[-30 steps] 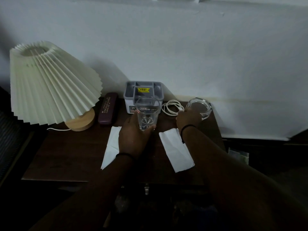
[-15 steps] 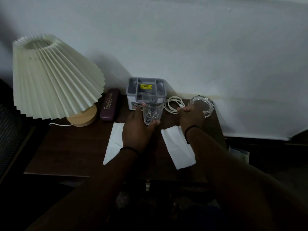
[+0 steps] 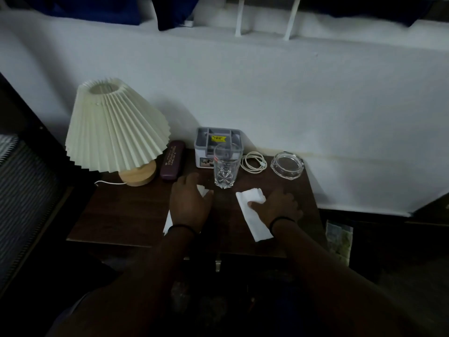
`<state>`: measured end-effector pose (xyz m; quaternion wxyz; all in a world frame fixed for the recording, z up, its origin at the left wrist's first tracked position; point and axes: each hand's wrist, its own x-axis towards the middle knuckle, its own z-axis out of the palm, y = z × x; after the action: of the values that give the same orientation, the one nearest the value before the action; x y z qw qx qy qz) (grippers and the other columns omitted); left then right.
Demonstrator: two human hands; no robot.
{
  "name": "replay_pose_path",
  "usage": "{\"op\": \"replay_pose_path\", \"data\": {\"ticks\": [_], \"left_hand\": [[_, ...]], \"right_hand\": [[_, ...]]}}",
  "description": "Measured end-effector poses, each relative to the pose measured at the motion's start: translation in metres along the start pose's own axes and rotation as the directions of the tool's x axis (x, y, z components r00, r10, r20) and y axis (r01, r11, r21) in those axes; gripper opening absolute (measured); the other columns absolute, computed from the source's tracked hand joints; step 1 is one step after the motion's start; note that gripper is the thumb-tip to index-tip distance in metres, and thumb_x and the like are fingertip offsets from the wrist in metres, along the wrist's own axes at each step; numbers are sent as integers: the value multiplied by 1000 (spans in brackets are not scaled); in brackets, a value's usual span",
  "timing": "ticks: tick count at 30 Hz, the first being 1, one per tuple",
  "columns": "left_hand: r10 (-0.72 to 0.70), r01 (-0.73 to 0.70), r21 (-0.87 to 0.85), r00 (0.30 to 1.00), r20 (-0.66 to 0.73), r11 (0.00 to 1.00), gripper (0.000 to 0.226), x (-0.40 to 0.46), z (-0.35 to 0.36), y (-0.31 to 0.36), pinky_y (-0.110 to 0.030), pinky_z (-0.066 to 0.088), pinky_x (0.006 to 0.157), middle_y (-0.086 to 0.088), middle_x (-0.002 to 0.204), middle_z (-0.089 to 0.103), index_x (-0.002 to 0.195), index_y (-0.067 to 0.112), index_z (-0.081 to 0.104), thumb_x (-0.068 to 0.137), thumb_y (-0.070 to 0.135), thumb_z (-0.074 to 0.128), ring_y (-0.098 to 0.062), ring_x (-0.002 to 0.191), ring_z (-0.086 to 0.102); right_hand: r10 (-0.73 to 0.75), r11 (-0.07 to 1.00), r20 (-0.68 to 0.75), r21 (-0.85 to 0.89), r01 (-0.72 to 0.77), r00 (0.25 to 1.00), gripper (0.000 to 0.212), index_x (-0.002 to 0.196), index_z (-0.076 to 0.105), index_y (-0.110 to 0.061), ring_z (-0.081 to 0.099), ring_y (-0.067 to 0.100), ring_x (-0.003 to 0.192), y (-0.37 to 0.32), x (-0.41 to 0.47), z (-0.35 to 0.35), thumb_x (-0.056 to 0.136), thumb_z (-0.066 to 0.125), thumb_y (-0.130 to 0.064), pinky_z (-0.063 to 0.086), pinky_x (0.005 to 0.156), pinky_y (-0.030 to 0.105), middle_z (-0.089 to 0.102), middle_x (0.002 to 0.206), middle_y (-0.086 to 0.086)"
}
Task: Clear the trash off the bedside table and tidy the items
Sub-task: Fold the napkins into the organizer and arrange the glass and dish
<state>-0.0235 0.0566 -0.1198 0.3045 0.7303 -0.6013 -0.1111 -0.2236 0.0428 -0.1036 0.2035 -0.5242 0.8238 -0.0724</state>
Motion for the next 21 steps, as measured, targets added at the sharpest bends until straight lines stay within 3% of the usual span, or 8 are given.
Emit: {"op": "replay_pose_path", "data": {"ticks": [4, 7, 11, 14, 17, 21], "left_hand": [[74, -75, 61, 997, 17, 995, 35, -4, 2, 4, -32, 38, 94, -3, 118, 60, 114, 15, 61, 86, 35, 63, -22, 112, 50], [34, -34, -16, 999, 14, 999, 37, -6, 4, 7, -33, 40, 94, -4, 120, 62, 115, 14, 62, 83, 31, 68, -24, 114, 53], [49, -50, 24, 998, 39, 998, 40, -10, 6, 8, -28, 39, 95, -3, 120, 61, 118, 18, 61, 83, 36, 66, -21, 114, 54], [2, 1, -114, 999, 32, 993, 37, -18, 5, 12, -31, 45, 87, -4, 113, 63, 114, 17, 62, 81, 30, 72, -21, 107, 58], [-41, 53, -213, 997, 60, 976, 32, -26, 1, 19, -30, 46, 82, -2, 99, 65, 109, 16, 64, 81, 28, 74, -19, 94, 62], [-134, 176, -394, 982, 131, 902, 30, -37, -8, 28, -30, 50, 79, 4, 88, 65, 104, 23, 60, 81, 33, 76, -14, 85, 62]], "right_hand": [[27, 985, 120, 164, -46, 992, 84, 131, 37, -10, 53, 36, 124, 0, 6, 1, 70, 82, -47, 38, 105, 56, 56, 132, 15], [17, 984, 167, 170, -46, 986, 74, 126, 50, -7, 57, 34, 119, 0, 10, 3, 72, 81, -46, 43, 103, 53, 61, 127, 14], [-3, 976, 200, 214, -41, 980, 61, 118, 63, -7, 62, 31, 110, 4, 12, 5, 73, 81, -43, 50, 95, 44, 66, 118, 13], [-32, 954, 190, 299, -26, 981, 46, 107, 67, -5, 66, 29, 102, 6, 12, 5, 75, 82, -36, 50, 81, 34, 70, 110, 14], [-53, 925, 166, 379, -14, 985, 48, 111, 67, -4, 65, 30, 104, 6, 6, 0, 76, 82, -33, 51, 84, 36, 70, 110, 13], [-123, 827, 90, 559, 52, 988, 36, 97, 70, 2, 68, 33, 95, -5, -11, -2, 75, 83, -24, 56, 84, 45, 72, 99, 17]]}}
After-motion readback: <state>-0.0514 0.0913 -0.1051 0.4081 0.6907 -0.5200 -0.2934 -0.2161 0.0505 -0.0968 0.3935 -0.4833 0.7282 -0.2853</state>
